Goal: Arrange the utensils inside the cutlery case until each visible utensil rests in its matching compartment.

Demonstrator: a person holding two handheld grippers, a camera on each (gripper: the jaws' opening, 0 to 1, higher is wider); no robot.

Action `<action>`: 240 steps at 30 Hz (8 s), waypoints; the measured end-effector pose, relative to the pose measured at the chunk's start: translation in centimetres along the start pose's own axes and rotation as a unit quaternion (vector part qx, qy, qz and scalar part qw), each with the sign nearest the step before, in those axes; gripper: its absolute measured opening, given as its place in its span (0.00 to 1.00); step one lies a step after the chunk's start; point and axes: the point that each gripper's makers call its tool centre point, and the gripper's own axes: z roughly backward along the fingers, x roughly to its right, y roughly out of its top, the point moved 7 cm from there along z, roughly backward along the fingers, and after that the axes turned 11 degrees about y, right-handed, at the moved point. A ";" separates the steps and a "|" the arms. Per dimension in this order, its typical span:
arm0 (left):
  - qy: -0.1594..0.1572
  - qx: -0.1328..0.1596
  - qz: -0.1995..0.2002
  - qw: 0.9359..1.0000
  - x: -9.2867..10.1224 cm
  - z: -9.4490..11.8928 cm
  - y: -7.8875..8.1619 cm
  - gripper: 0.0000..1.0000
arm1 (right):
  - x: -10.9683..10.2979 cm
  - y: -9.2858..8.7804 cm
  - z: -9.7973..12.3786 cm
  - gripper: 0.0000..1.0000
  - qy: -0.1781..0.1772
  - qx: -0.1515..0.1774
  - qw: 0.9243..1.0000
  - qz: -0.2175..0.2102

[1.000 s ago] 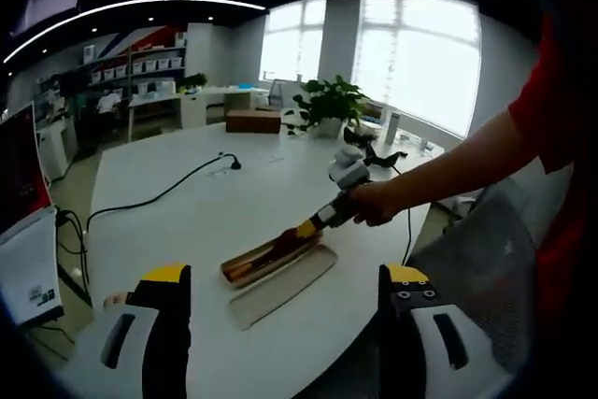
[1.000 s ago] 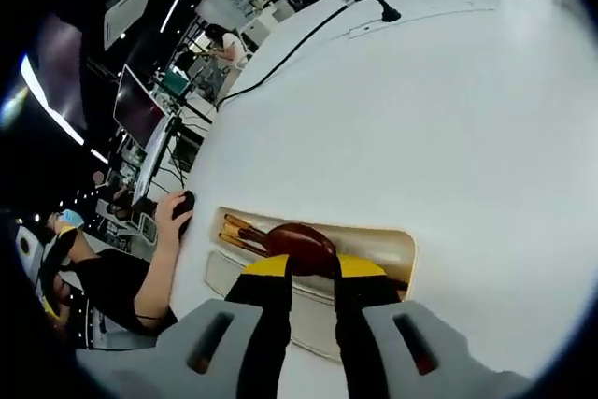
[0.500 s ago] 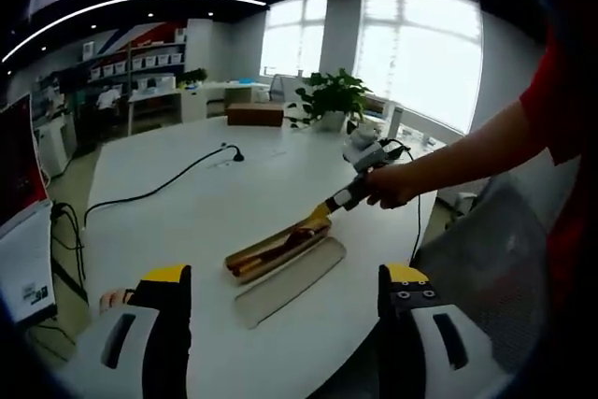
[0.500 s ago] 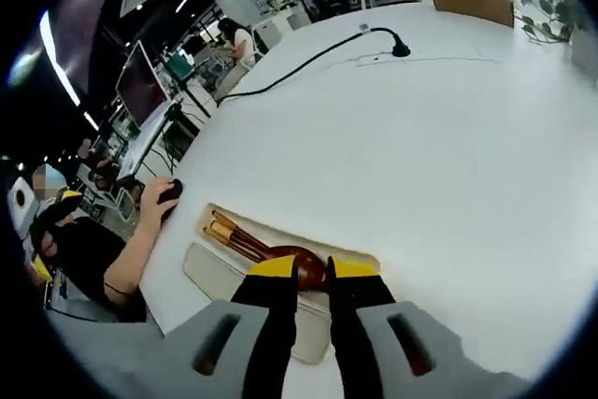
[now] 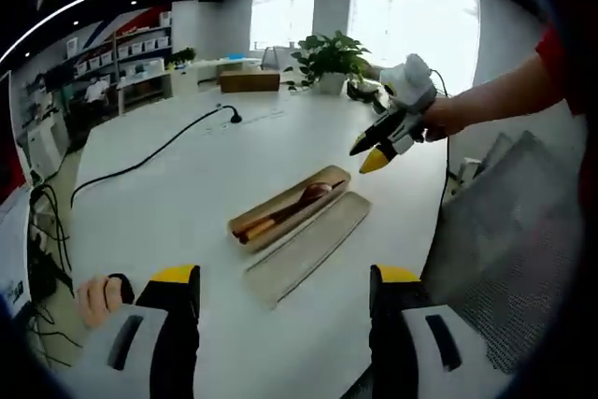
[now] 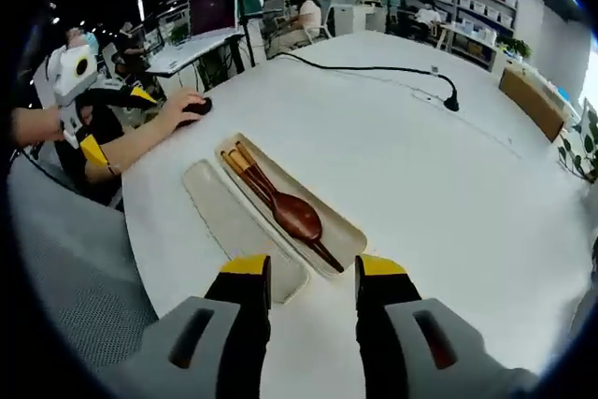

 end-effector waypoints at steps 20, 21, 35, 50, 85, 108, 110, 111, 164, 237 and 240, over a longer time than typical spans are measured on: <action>0.001 -0.048 -0.078 0.996 -0.1 -6.8 -2.8 0.65 | -2.2 -3.3 -3.6 0.44 0.012 -0.055 0.998 0.039; 0.003 -0.051 -0.081 0.995 -0.2 -6.9 -2.9 0.66 | -2.4 -3.3 -3.6 0.44 0.012 -0.055 0.998 0.040; -0.027 -0.061 -0.117 0.991 0.7 -8.4 -3.5 0.59 | -2.0 -3.8 -5.1 0.47 0.018 -0.061 0.997 0.045; -0.046 -0.071 -0.116 0.990 0.9 -9.8 -3.5 0.50 | -2.1 -3.2 -5.9 0.40 0.020 -0.056 0.996 0.071; -0.151 -0.111 -0.234 0.954 1.9 -8.9 -3.7 0.40 | -4.3 -3.4 -5.9 0.37 0.079 -0.103 0.975 0.179; -0.167 -0.121 -0.290 0.935 1.3 -9.1 -3.5 0.09 | -3.9 -4.0 -5.0 0.09 0.123 -0.041 0.988 0.089; -0.167 -0.120 -0.296 0.933 1.2 -9.0 -3.6 0.09 | -3.8 -3.8 -4.9 0.07 0.135 -0.034 0.987 0.075; -0.166 -0.120 -0.297 0.932 1.3 -9.0 -3.6 0.10 | -4.0 -3.9 -4.7 0.07 0.152 -0.034 0.986 0.059; -0.152 -0.090 -0.331 0.927 0.5 -9.0 0.2 0.41 | -2.3 -0.7 -0.8 0.05 0.201 0.149 0.866 -0.434; -0.141 -0.158 -0.417 0.884 1.0 -16.1 4.5 0.41 | 5.3 -2.8 -1.5 0.17 0.032 0.197 0.839 -0.507; -0.139 -0.163 -0.416 0.884 1.1 -16.1 4.6 0.41 | 5.0 -2.9 -2.2 0.19 0.035 0.194 0.839 -0.507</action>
